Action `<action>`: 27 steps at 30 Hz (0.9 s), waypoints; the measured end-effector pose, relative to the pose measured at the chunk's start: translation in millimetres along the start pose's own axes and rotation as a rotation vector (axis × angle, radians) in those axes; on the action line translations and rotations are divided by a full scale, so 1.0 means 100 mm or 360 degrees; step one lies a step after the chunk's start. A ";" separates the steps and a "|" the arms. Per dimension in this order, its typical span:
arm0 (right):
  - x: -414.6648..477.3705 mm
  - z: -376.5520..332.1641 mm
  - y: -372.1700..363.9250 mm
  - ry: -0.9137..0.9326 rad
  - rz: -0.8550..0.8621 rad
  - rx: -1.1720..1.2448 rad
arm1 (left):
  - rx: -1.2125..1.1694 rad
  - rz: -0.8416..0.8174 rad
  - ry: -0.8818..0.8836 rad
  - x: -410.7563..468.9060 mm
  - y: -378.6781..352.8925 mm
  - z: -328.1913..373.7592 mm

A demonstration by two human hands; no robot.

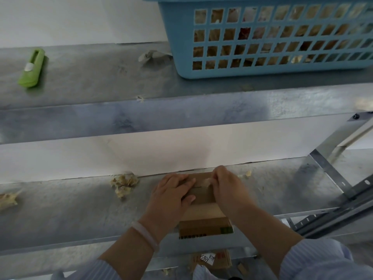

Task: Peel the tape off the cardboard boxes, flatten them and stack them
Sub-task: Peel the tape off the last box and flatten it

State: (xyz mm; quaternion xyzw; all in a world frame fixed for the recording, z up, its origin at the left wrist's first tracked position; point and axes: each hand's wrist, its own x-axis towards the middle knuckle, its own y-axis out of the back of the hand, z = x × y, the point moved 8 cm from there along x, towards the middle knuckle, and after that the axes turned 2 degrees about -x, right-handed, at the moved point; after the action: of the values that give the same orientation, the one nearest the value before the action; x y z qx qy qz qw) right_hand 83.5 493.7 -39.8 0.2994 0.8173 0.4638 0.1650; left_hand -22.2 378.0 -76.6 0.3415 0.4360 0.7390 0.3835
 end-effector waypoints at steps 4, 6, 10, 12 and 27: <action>0.01 0.24 0.24 -0.0393 0.0233 0.0513 | 0.0012 -0.0072 0.0021 0.00 0.03 0.05; 0.01 0.30 0.26 -0.0514 0.0309 0.0803 | 0.0035 -0.0101 0.0031 0.00 0.04 0.06; 0.02 0.28 0.25 -0.0512 0.0282 0.0962 | 0.0088 -0.0149 0.0053 0.00 0.02 0.04; 0.04 0.28 0.27 -0.0455 0.0227 0.0964 | 0.0086 -0.0148 0.0052 0.00 0.01 0.03; 0.13 0.13 0.25 -0.0097 -0.0117 0.0105 | 0.0092 -0.0152 0.0063 -0.01 0.06 0.04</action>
State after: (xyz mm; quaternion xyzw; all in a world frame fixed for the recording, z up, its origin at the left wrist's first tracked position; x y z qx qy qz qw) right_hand 89.6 520.5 -25.2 0.2885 0.8372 0.4210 0.1967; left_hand -19.5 376.8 -69.9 0.3165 0.4805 0.7136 0.3996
